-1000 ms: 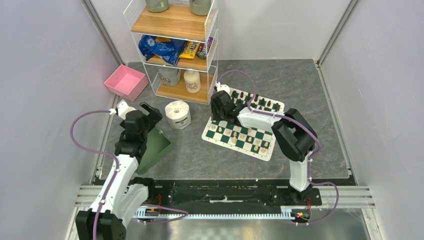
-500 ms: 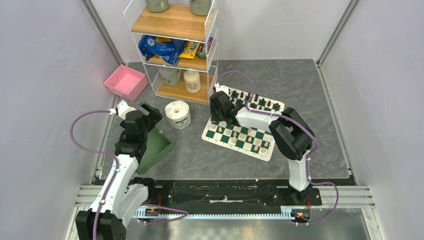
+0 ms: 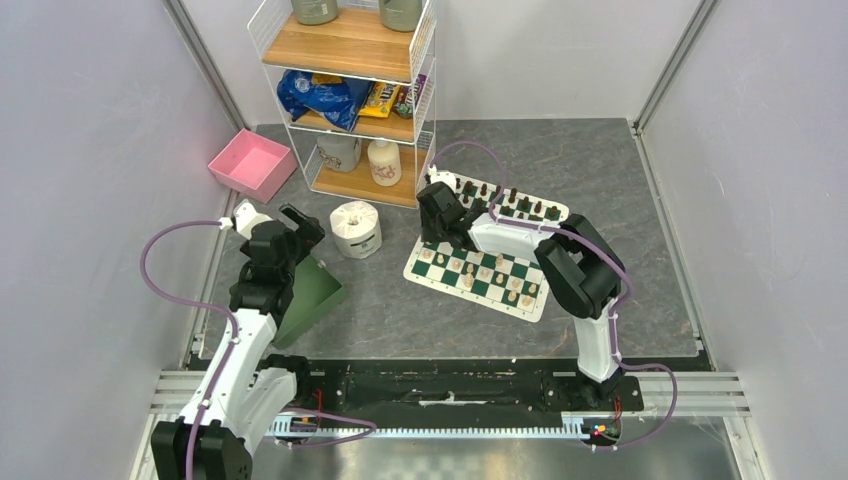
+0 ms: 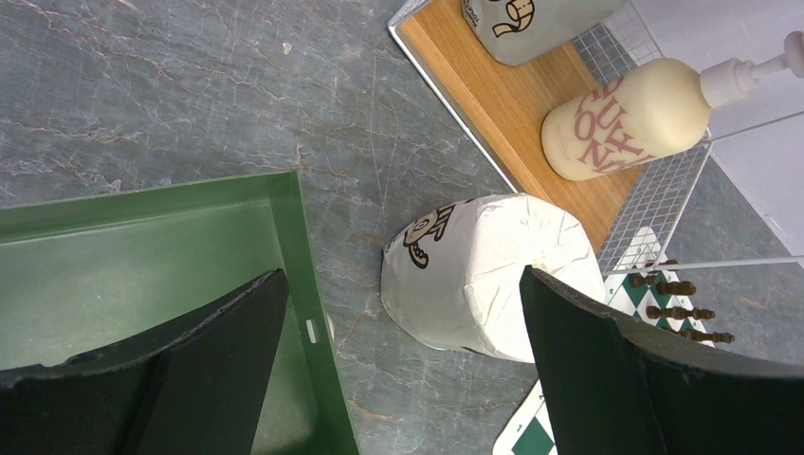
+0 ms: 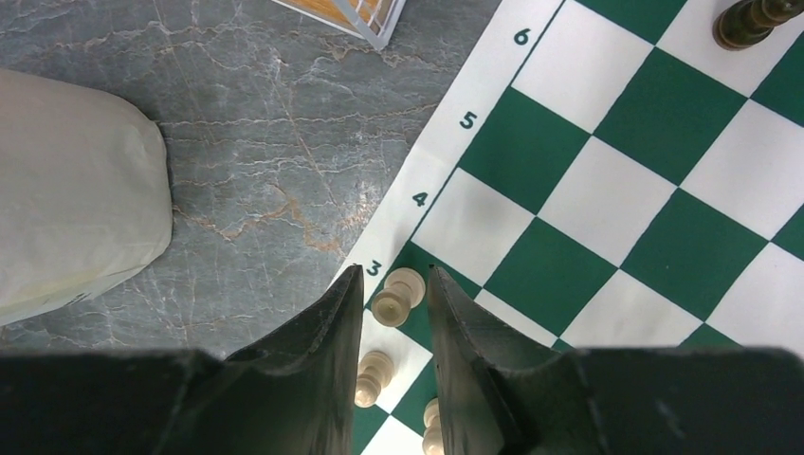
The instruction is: Set up the chess pieces on the board
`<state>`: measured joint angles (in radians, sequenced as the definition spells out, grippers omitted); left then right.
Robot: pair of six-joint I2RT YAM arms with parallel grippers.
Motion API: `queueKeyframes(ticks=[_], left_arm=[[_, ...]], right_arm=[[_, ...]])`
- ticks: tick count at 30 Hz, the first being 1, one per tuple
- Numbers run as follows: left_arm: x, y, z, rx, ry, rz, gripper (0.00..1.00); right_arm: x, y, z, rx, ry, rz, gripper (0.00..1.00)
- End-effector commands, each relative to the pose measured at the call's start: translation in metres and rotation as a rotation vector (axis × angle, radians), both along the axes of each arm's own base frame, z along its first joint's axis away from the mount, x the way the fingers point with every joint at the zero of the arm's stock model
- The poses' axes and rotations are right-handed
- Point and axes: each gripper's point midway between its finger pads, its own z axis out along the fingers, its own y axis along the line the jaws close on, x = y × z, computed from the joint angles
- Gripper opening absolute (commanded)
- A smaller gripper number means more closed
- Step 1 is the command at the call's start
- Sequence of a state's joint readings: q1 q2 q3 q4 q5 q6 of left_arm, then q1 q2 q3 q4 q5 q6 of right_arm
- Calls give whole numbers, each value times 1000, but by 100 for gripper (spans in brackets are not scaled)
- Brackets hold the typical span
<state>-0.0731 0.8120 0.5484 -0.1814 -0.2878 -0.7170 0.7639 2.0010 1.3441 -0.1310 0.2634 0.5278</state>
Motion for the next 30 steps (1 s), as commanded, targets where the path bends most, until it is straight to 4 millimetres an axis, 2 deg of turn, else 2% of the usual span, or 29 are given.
queueKeyframes(ticks=[1,11,17,20,26,30], left_arm=[[3,8,4,31,-22,25,100],[3,8,2,29,-19,24,100],[4,7,3,29,-20,22,100],[4,7,3,28,-21,21,100],[4,7,3,28,-20,20,100],[4,7,4,26,-25,20,100]], right_arm=[[10,5,8,2,-33,-27,37],[9,8,7,0,-26,-21,36],[7,10,8,5,-23,-11,28],[6,10,9,1,-22,-10,28],[5,9,6,-12,-18,-14,36],[5,10,6,-16,-19,-12,36]])
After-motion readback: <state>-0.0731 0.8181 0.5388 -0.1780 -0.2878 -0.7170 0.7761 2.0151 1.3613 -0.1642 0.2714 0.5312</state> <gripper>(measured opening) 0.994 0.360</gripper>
